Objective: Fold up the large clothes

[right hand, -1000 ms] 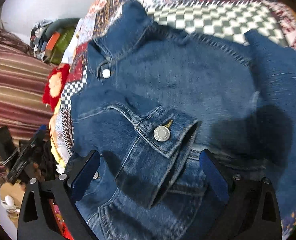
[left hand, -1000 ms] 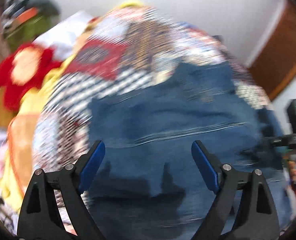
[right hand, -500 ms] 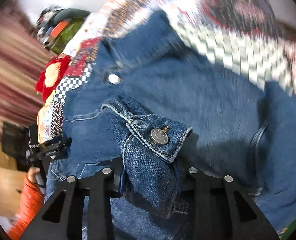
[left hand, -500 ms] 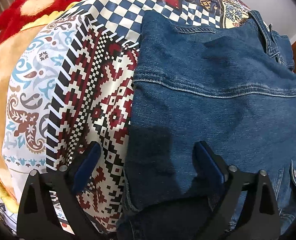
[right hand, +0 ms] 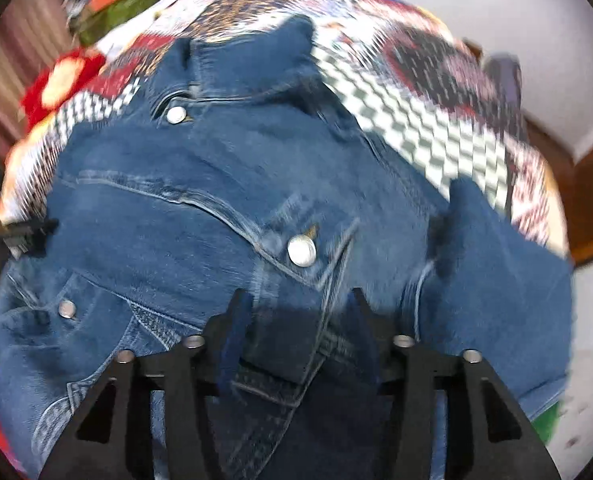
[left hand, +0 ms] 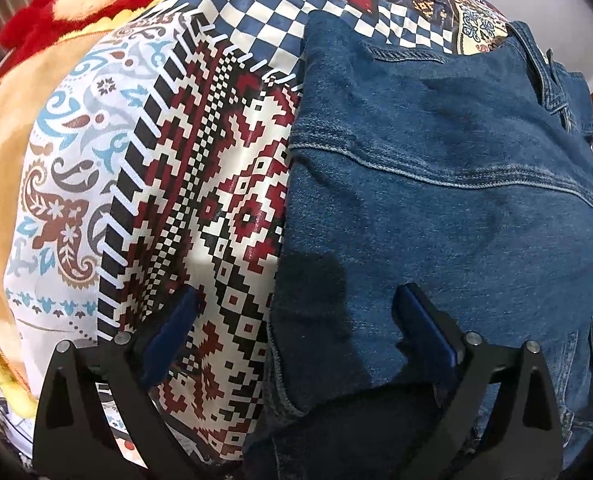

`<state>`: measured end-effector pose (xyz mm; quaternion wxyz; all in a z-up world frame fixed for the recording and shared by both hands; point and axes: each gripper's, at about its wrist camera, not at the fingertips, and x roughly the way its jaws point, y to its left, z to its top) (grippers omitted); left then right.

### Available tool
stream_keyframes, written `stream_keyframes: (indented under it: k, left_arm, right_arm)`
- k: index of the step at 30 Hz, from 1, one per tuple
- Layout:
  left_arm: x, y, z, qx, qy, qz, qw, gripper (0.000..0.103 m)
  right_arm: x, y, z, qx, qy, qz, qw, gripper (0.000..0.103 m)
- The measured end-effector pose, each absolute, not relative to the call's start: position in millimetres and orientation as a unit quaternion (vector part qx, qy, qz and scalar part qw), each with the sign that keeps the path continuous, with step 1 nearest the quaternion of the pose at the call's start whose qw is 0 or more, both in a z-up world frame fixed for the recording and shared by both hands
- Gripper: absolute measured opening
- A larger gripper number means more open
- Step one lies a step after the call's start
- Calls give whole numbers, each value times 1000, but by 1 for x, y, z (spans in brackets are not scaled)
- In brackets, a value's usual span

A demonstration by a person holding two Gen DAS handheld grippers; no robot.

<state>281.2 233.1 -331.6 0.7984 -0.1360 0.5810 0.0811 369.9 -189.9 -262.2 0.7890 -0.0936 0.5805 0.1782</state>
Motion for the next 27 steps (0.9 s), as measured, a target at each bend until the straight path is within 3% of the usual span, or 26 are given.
stream_keyframes:
  k: [6,15,21,27]
  left_arm:
    - [294,219,-303,-82,573,91,810,100]
    - [323,153,-199,-64,476,10,877,100]
    - [347,86,-154,-39,424,-49,904,100]
    - [366,24,-146,-22,411,-93,906,100]
  right_arm:
    - [373,-213,-236,-70,564,168,805,57]
    - [379,-217,-194,-8,519,180,835,57]
    - [371,-271,-164,31,491,144,859,58]
    - [346,-350,-148,73,462,78,880,73]
